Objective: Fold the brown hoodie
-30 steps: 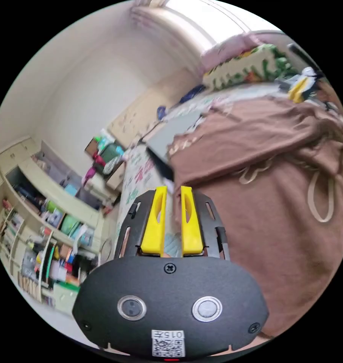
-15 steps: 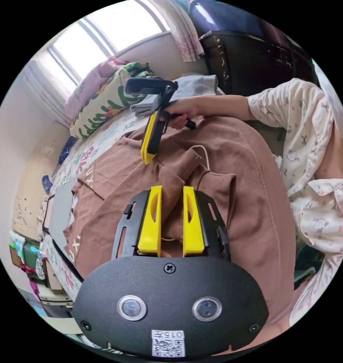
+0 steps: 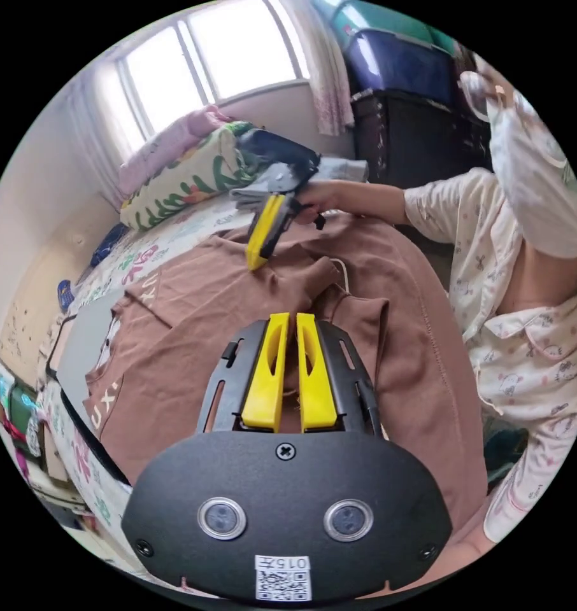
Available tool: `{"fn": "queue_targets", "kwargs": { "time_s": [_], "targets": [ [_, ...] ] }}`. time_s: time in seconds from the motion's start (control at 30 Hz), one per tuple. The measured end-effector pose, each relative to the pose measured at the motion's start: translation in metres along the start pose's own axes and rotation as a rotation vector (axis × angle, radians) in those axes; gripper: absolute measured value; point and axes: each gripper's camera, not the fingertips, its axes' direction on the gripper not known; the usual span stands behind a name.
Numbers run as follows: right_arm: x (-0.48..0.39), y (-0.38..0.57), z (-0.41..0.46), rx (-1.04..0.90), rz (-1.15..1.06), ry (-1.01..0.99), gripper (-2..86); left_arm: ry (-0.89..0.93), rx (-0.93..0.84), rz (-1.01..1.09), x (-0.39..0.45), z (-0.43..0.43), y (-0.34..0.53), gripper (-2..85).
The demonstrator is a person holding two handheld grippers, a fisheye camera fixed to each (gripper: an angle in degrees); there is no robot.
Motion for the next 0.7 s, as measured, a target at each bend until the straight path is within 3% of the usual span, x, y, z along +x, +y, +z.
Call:
{"fn": "queue_targets", "kwargs": {
  "time_s": [0.1, 0.2, 0.3, 0.4, 0.5, 0.7],
  "targets": [
    [0.02, -0.026, -0.009, 0.052, -0.01, 0.139, 9.8, -0.302, 0.071, -0.274, -0.09, -0.029, 0.017, 1.2],
    [0.058, -0.068, -0.008, 0.213, 0.023, 0.195, 8.7, -0.408, -0.066, -0.495, -0.197, -0.002, 0.028, 1.5],
    [0.114, -0.117, 0.027, 0.229, 0.164, 0.184, 6.6, -0.452, -0.183, -0.713, -0.293, 0.044, 0.051, 1.9],
    [0.156, -0.156, 0.077, 0.163, 0.246, 0.184, 7.9, -0.406, -0.098, -0.892, -0.354, 0.061, 0.063, 2.6],
    [0.181, -0.185, 0.121, 0.131, 0.287, 0.267, 8.2, -0.36, -0.019, -0.99, -0.394, 0.074, 0.06, 5.3],
    [0.214, -0.238, 0.209, -0.01, 0.346, 0.238, 9.3, -0.343, -0.139, -1.028, -0.436, 0.127, 0.038, 11.5]
  ]
}}
